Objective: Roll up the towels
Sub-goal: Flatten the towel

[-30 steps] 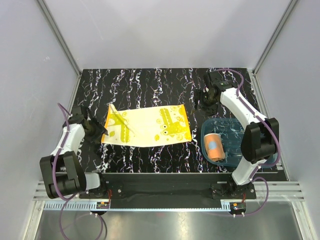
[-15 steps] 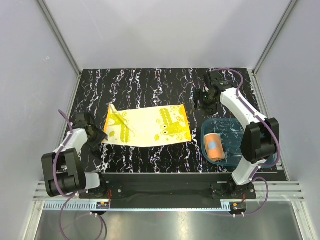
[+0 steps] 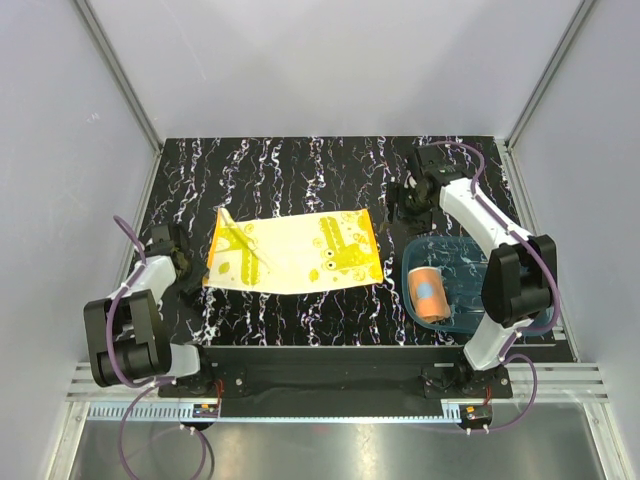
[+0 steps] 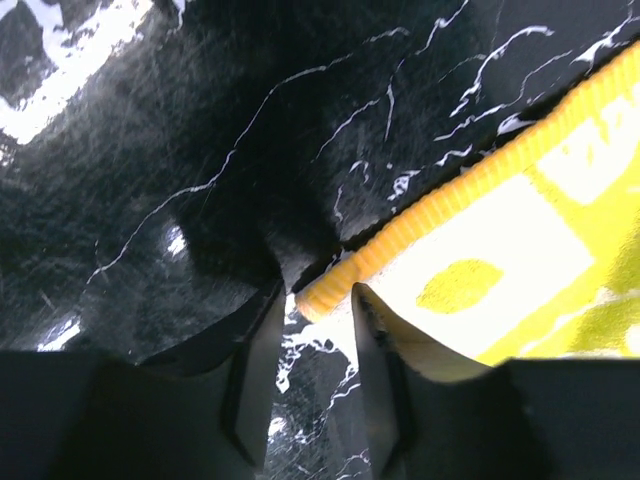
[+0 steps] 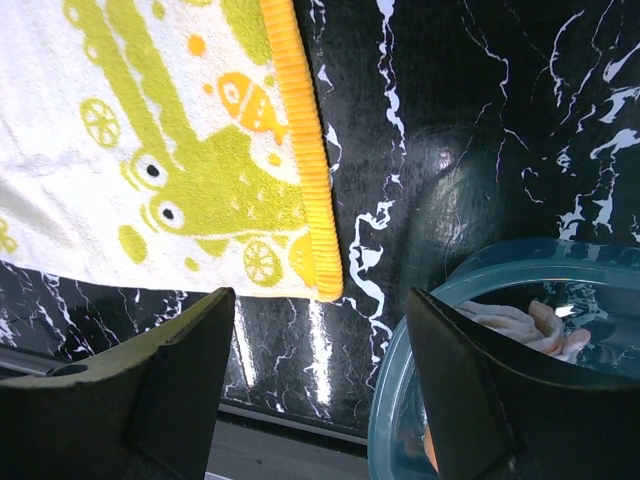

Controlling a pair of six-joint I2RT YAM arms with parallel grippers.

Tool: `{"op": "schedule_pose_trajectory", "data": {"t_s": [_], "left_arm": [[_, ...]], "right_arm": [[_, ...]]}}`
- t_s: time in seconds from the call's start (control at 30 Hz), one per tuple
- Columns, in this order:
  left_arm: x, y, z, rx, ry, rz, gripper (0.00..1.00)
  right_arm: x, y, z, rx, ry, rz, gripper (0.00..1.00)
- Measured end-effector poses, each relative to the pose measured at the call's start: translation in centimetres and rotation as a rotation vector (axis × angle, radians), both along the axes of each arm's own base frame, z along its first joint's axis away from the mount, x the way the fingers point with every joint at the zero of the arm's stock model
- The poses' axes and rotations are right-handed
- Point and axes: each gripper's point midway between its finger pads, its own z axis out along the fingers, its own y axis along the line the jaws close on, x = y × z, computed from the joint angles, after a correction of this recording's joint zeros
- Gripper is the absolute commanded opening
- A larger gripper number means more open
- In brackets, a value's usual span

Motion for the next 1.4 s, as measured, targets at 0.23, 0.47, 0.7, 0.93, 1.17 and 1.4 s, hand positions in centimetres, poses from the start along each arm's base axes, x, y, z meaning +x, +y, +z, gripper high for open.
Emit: {"op": "schedule_pose_trajectory", "data": {"t_s": [0.23,0.47,0.7,0.93,1.17,1.4], "left_arm": [[1.1,0.2,-0.1,0.006,-0.032,-0.001,0.2],[1.3,0.1,-0.1,0.008,-0.037,-0.006,0.0],[0.8,0.0,0.4,0.01,-0.046,-0.012,0.0],[0.1,0.1,4.2,0.043,-0.139,0.001,0.0],[-0.8,0.3,4.9,0.046,-0.122,0.011,0.0],[-1.6,0.9,5.2,0.053,-0.113,0.037,0.0]], "right_arm": [[-0.9,0.0,-1.3,0.002,0.037,0.006,0.75],[-1.0,0.2,-1.5,0.017,0.04,0.012,0.75],[-1.5,0.9,-1.8,0.057,0.056,0.031,0.73],[-3.0,1.2,-3.4,0.079,0.111,0.045,0.7],[-5.3,2.8,-6.1,0.069,0.187,0.101,0.64],[-8.4,4.5,-8.5,0.028,0.262,0.17,0.63]]}}
